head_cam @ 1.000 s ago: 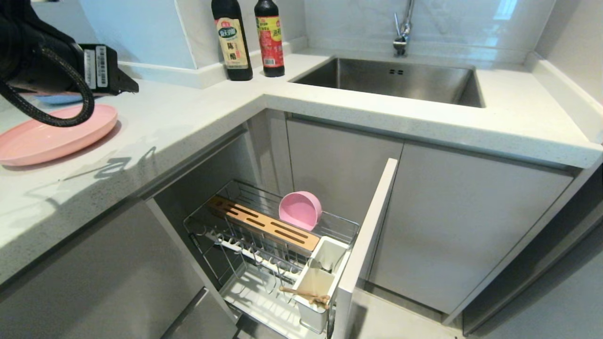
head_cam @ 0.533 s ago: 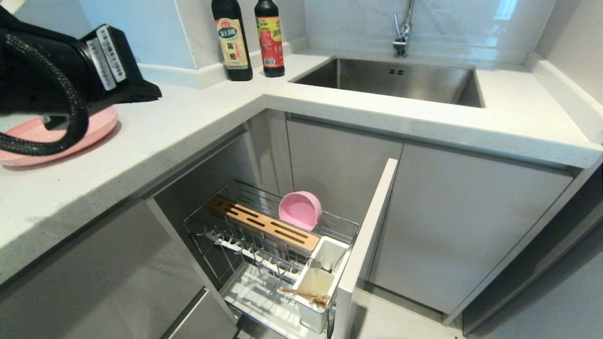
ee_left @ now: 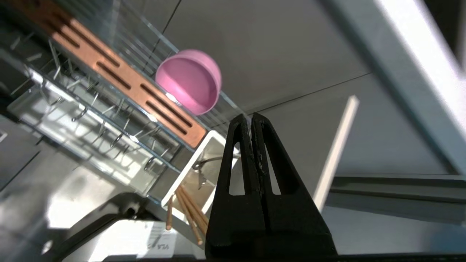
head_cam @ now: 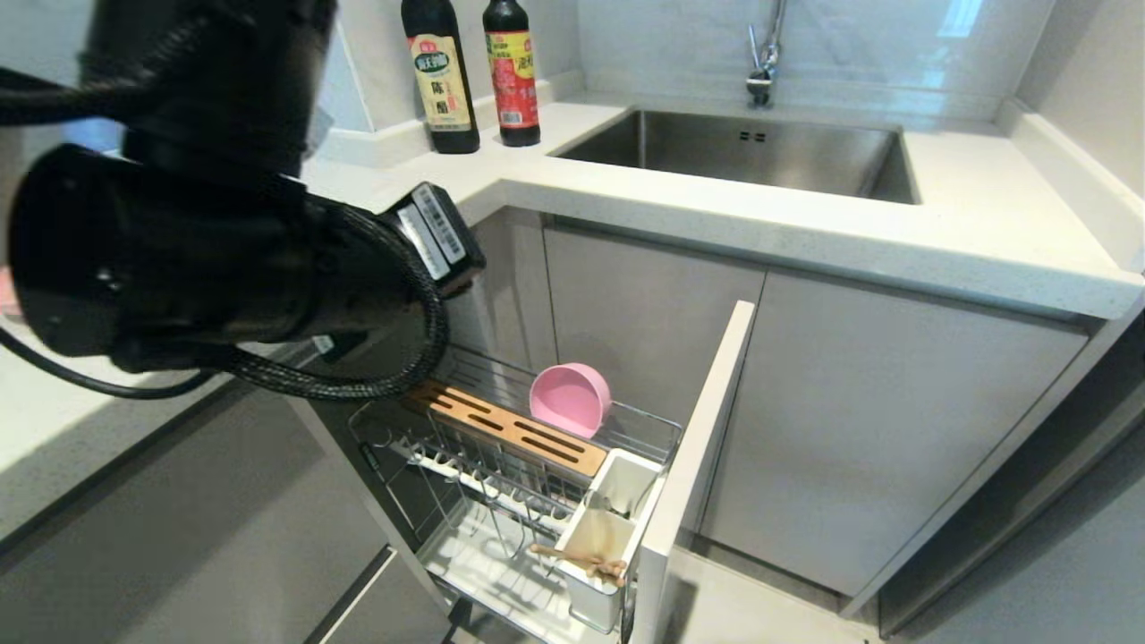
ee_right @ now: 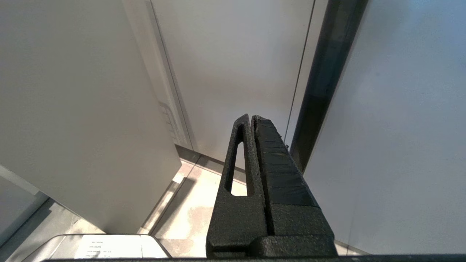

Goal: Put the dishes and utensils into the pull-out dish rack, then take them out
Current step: Take the bowl out of the cupboard

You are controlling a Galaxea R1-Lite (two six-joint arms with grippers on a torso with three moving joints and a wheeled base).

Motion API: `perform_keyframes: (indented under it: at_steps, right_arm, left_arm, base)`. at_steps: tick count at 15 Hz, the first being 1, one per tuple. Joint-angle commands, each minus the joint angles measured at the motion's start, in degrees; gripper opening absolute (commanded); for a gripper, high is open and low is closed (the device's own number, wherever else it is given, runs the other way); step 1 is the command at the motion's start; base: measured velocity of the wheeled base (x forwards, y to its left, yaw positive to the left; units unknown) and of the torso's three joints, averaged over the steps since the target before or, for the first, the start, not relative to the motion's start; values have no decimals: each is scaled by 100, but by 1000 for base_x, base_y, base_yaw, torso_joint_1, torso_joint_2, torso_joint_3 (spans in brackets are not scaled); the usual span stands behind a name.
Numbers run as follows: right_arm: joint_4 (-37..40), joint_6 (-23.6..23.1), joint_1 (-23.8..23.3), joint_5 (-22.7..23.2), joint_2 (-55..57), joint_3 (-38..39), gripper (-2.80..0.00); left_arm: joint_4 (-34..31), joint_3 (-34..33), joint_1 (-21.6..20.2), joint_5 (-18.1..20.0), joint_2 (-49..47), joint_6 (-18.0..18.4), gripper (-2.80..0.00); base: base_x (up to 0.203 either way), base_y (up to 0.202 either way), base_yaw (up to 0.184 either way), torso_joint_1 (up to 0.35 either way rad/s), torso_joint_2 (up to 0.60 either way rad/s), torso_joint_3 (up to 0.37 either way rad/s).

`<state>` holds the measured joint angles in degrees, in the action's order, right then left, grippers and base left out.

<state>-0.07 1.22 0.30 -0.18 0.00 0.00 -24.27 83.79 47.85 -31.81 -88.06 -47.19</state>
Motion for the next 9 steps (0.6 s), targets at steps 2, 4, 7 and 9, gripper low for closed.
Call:
perform_keyframes:
  at_steps: [2,4,7,9]
  right_arm:
    - [-1,1,5,1,0,9,-280]
    - [-1,1,5,1,0,9,-280]
    - [-1,1,13,1,0,9,-280]
    - [-1,1,5,1,0,9,-280]
  left_arm:
    - [-28,42,14,-34,-902,-274,-280]
    - [-37,141,-17,-7,-1390,-438,-280]
    - [-63,267,-219,60,-2077,-520,0]
    - [-58,423,-366,206,-2327,-528,0]
  base:
    - [0,0,0,0,0,0]
    - [0,0,0,0,0,0]
    - [0,0,0,0,0,0]
    - [0,0,0,0,0,0]
